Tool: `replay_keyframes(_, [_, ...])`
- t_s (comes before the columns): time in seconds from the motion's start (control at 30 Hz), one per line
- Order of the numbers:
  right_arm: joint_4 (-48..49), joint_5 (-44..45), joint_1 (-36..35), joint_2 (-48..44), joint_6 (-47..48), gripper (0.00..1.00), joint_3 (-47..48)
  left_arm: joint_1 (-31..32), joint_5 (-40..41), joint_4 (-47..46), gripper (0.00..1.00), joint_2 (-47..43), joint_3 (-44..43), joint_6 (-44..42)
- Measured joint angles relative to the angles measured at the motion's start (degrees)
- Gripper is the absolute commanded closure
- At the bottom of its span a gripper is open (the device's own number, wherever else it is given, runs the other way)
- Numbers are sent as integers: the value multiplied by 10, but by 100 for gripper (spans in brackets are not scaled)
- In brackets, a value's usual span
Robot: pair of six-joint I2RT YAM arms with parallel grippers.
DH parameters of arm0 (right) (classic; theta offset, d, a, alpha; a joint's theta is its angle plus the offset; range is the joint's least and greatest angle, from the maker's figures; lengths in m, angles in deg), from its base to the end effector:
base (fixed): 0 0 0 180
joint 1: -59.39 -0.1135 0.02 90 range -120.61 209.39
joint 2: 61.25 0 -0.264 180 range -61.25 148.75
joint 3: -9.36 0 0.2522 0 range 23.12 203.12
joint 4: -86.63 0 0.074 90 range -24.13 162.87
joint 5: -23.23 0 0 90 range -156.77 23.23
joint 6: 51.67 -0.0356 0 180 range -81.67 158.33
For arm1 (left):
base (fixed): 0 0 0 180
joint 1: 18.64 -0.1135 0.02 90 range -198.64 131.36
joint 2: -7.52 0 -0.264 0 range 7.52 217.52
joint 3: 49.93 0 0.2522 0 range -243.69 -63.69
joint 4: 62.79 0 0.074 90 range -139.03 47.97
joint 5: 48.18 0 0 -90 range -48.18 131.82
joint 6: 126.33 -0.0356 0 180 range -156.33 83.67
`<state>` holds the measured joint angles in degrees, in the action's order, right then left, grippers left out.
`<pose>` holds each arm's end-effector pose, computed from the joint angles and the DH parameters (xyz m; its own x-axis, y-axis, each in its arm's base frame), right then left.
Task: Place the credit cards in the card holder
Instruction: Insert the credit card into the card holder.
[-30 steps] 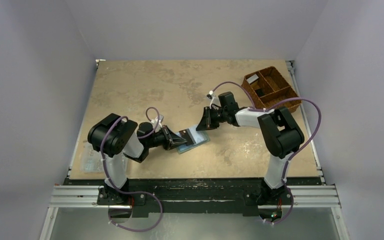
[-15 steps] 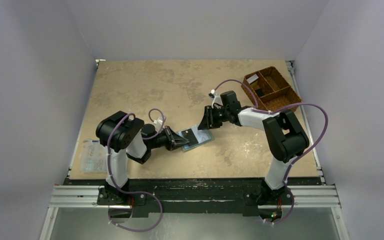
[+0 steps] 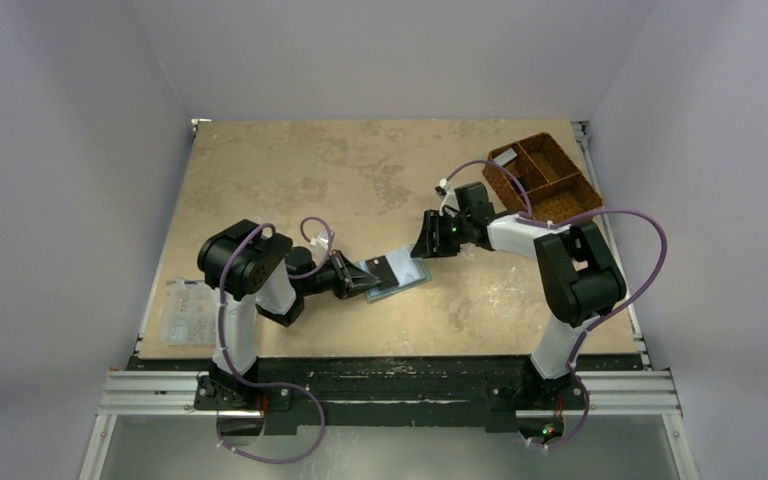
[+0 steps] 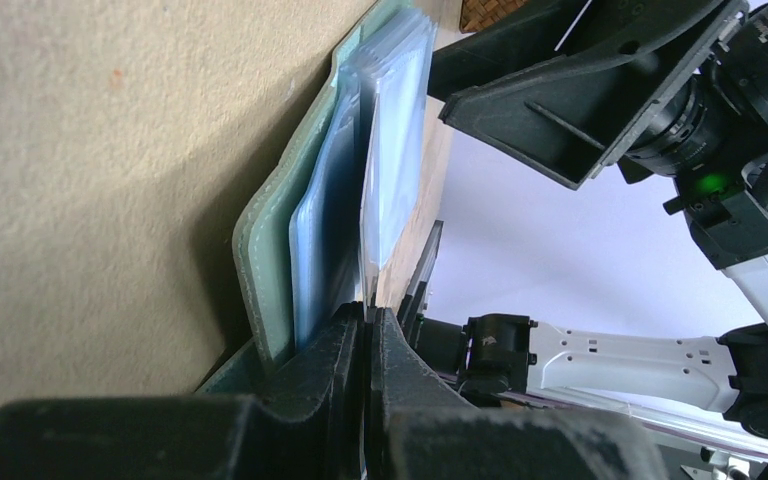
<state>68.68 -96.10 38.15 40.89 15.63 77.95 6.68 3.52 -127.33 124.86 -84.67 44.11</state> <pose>0.3209 0.1434 0.1500 -0.9045 0.0094 -0.4264 -0.2721 0.7571 0.5939 0.2352 -0.1357 0.0663 -0.9027 -0.4290 0.0316 -0.1321 0.2067 -0.9694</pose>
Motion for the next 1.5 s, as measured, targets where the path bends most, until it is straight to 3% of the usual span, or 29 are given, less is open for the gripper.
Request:
replay_keyframes(0.53, [26, -34, 3, 25, 3, 59, 0, 9, -10, -5, 100, 16, -23, 1])
replay_keyframes(1.07, [34, -49, 3, 33, 4, 59, 1, 8, -32, -51, 100, 44, -26, 41])
replay_keyframes(1.5, [37, -62, 2, 37, 4, 70, 1, 3, -52, -76, 100, 59, -30, 46])
